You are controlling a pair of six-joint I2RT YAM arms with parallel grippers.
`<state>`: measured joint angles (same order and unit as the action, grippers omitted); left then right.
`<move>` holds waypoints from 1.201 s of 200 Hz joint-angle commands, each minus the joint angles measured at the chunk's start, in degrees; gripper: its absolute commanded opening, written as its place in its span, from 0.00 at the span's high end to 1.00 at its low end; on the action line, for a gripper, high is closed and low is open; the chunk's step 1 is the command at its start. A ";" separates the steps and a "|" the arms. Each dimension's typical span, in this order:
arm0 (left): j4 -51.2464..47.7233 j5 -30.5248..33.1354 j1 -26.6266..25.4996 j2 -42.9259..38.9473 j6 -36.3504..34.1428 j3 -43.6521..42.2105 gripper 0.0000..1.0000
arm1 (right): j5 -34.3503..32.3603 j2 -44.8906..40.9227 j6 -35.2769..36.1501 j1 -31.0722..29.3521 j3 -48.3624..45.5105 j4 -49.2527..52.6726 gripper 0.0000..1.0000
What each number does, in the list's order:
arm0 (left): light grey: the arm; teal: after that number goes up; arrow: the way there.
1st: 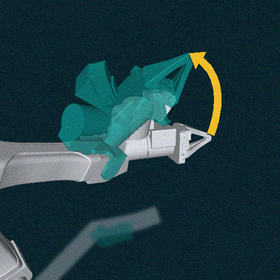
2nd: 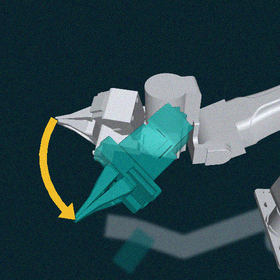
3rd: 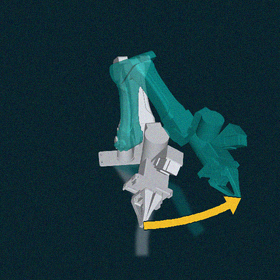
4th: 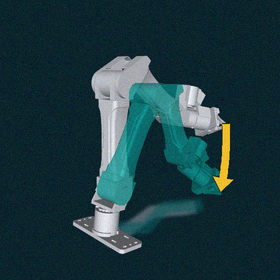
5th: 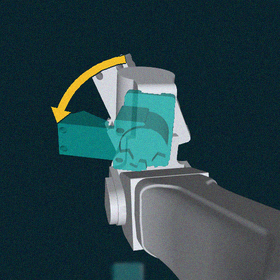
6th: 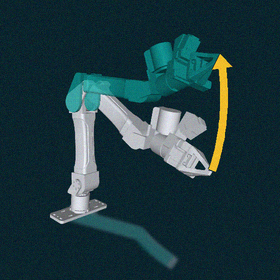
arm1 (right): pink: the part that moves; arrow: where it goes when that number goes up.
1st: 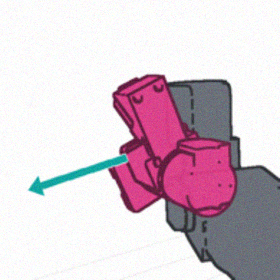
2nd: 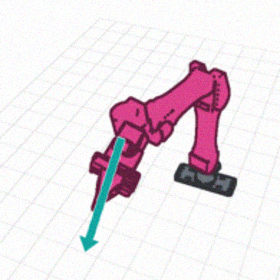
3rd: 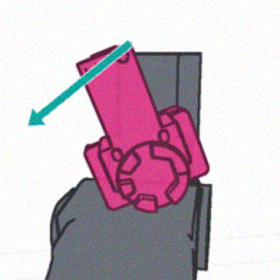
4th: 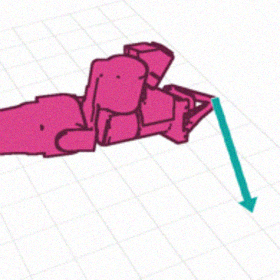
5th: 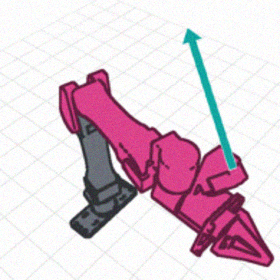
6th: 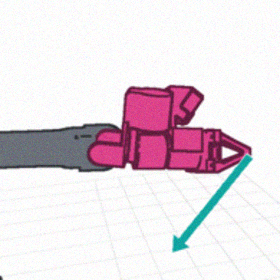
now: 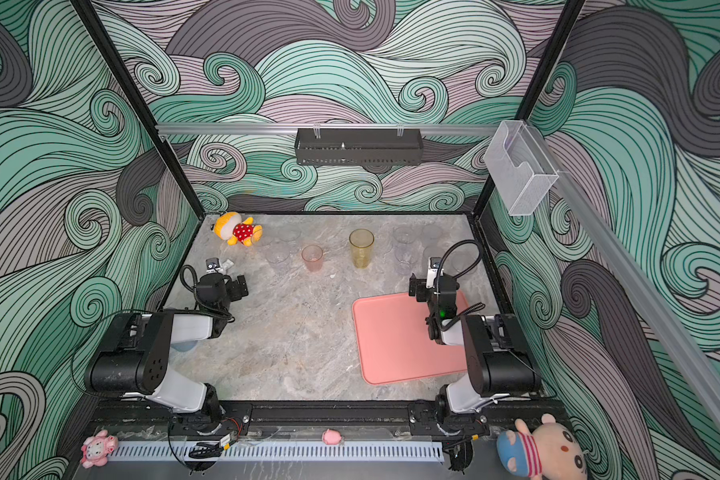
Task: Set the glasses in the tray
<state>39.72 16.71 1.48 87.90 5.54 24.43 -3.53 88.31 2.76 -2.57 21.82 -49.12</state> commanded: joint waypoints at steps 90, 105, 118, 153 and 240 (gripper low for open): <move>-5.74 6.78 -4.58 -9.53 -2.28 1.07 0.01 | 1.19 -4.05 -1.01 0.98 1.21 3.40 0.01; -6.68 8.52 -5.48 -10.48 -2.46 1.15 0.01 | 0.71 -5.21 -0.93 0.70 1.12 4.13 0.01; -8.16 10.03 -6.41 -11.74 -2.75 1.50 0.01 | -0.28 -7.00 -0.63 -0.11 1.64 6.87 0.01; -10.65 12.63 -9.07 -17.85 -2.44 2.00 0.01 | -5.51 -13.20 1.46 -3.83 4.53 15.89 0.01; -25.36 11.85 -14.79 -33.39 8.12 9.16 0.01 | -17.65 -17.66 -22.66 -12.69 32.37 66.56 0.01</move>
<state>21.52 26.35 -12.38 58.15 6.50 29.56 -20.27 69.97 -6.22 -14.72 49.82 -1.72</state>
